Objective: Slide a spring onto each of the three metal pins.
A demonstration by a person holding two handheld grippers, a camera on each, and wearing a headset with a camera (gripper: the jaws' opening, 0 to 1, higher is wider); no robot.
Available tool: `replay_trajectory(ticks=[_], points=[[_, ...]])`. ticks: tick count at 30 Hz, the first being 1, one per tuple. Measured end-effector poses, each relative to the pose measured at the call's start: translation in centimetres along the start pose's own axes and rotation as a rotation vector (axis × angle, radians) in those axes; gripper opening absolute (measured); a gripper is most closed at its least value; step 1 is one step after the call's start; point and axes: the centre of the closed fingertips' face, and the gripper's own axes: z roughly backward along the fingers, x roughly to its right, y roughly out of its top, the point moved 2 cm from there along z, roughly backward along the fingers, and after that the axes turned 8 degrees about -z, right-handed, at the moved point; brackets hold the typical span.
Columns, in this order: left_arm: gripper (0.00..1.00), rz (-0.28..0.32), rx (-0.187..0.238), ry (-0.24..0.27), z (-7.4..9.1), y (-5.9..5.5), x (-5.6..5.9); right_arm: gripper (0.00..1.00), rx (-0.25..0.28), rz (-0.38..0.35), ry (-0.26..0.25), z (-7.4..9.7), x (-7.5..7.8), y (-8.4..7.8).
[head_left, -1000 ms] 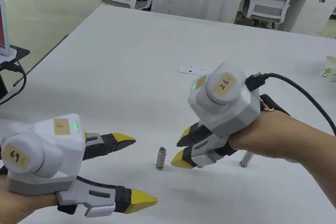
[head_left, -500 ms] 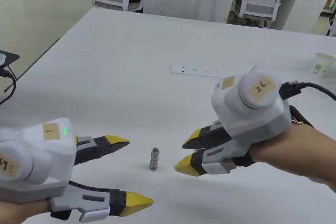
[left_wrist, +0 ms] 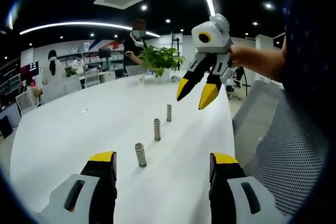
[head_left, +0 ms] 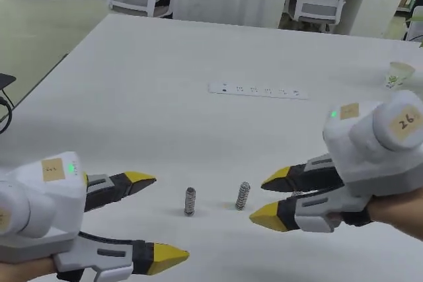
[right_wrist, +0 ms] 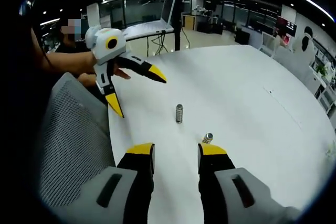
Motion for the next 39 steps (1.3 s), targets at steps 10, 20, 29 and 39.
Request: replay_trajectory(ticks=[10, 20, 29, 39], points=[[0.69, 0.004, -0.008, 0.005, 0.0, 0.0, 0.2, 0.34, 0.036, -0.058, -0.065, 2.7, 1.9, -1.5], [0.71, 0.018, -0.021, 0.017, 0.0, 0.5, 0.6, 0.37, 0.054, -0.106, -0.112, 5.5, 3.6, -3.5], [0.71, 0.030, -0.041, 0.040, 0.5, 0.9, 0.6, 0.43, 0.086, -0.128, -0.129, 6.8, 4.5, -4.7], [0.72, 0.054, -0.059, 0.073, 0.7, 0.4, 0.4, 0.49, 0.101, -0.118, -0.123, 7.0, 5.4, -5.8]])
